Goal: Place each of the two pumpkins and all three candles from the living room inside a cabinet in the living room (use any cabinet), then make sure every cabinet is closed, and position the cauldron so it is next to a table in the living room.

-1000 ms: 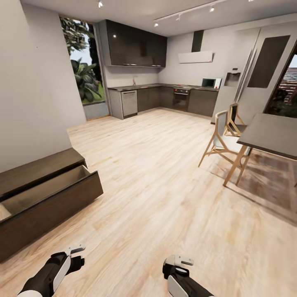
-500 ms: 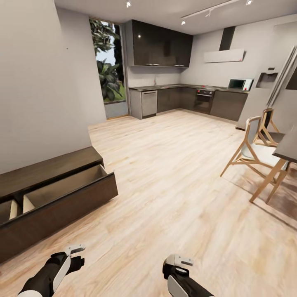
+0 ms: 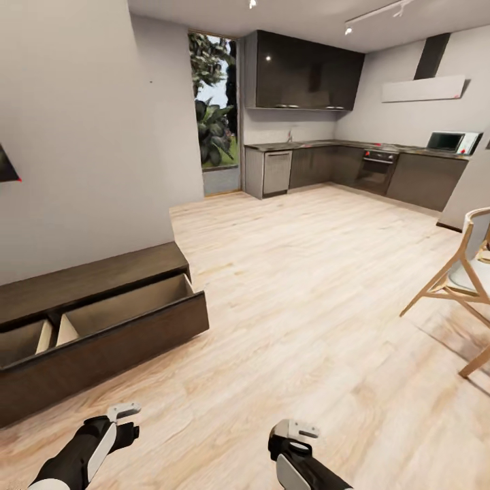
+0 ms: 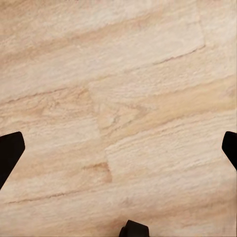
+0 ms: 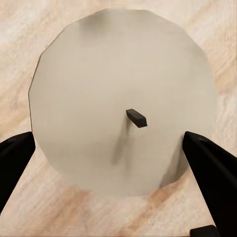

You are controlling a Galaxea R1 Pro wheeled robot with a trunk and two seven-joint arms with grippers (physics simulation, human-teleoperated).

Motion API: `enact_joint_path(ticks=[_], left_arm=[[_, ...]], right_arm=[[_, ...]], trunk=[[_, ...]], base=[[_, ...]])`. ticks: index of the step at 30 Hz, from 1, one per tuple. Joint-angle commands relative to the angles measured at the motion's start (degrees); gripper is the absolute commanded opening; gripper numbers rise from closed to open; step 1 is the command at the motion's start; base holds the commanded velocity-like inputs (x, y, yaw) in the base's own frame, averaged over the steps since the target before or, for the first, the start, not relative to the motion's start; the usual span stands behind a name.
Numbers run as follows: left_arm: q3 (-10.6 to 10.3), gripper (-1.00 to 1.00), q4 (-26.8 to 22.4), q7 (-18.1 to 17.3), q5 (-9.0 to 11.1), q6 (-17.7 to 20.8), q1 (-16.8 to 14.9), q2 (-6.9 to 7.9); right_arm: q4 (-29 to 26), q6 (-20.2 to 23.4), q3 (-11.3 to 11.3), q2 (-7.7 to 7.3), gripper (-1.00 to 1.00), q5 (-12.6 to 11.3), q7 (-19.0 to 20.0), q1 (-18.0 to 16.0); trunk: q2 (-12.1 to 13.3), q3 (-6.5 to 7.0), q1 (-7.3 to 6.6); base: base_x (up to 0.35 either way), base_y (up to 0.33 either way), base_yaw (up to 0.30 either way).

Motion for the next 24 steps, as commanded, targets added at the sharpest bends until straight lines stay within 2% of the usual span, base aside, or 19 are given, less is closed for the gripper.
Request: enact_joint_path(ticks=[1,8,24], left_arm=[[0.0,1.00,0.0,0.0,0.0,0.0,0.0,-0.01],[0.1,1.00,0.0,0.0,0.0,0.0,0.0,-0.07],[0.2,1.00,-0.1,0.2,0.0,0.0,0.0,-0.21]], right_arm=[[0.0,0.0,0.0,-0.01,-1.00,0.1,0.0,0.0],[0.0,0.0,0.0,0.00,-1.00,0.1,0.0,0.0],[0.0,0.0,0.0,0.03,-1.00,0.1,0.0,0.0]], trunk=[[0.0,0.00,0.00],[0.0,0.00,0.00],[0.0,0.00,0.00]], base=[[0.280,-0.222,0.291],[0.209,-0.161,0.291],[0.009,-0.006,0.291]])
